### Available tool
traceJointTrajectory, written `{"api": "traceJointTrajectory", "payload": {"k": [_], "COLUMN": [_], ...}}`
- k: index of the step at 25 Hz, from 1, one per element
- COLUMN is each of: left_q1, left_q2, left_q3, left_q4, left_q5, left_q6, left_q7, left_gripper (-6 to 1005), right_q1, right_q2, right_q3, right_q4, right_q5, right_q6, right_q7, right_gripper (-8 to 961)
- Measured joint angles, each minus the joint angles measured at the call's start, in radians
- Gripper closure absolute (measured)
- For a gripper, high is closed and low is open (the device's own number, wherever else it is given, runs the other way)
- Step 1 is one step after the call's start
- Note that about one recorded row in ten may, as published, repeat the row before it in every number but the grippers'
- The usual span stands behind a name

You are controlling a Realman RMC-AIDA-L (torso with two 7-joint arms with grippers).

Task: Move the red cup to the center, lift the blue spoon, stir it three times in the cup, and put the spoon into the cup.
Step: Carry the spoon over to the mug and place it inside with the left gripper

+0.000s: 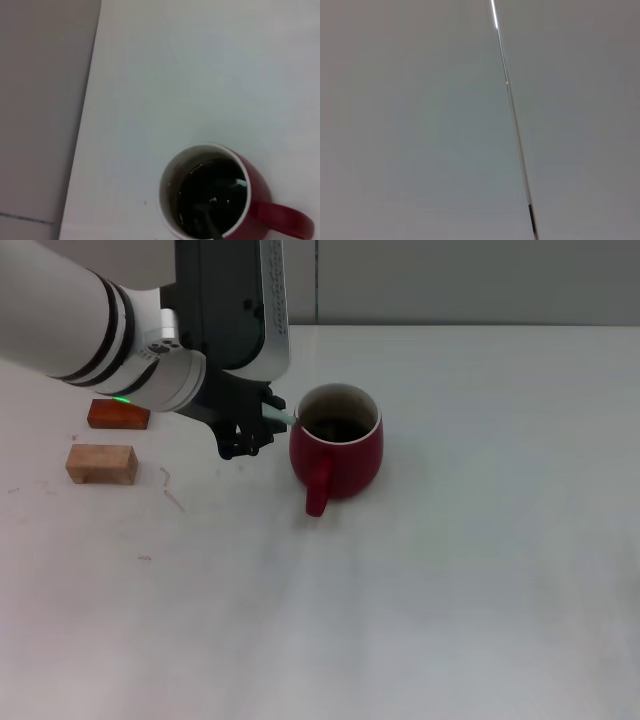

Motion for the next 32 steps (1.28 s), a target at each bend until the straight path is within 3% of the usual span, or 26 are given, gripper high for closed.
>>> {"api": "traceJointTrajectory", "payload": {"k": [4,9,14,23,32], "left_q1": [-0.021,-0.052,-0.029,0.024,-0.010], "left_q2": [-0.002,-0.008,-0.006,0.000,-0.006], "left_q3": [-0.016,0.028,0.063,0.037,0.012], "left_q4": [0.016,0.037,-0.004,-0.046,-0.016], "left_q5": [-0.003,-0.036,-0.051,0.019,0.016], "left_q6": [0.034,0.063,0.051,0.003,0.055], "left_q7": [0.002,-0.003,-0.005,-0.005,-0.005], "left_gripper": [828,828,828,828,828], "right_q1": [0.000,0.000,-0.001,0.000,0.000], "right_q2": [0.000,0.000,0.000,0.000,0.000], "right_q3": [0.000,-0.001,-0.001,0.002,0.002], "right_q4": [0.000,0.000,0.001,0.001,0.000], "right_q5": [0.000,0.000,0.000,0.000,0.000], "right_q6": [0.000,-0.003,-0.006,-0.002,0.001], "right_q7": [0.000,0.000,0.000,0.000,0.000], "right_gripper": [285,285,285,285,285]}}
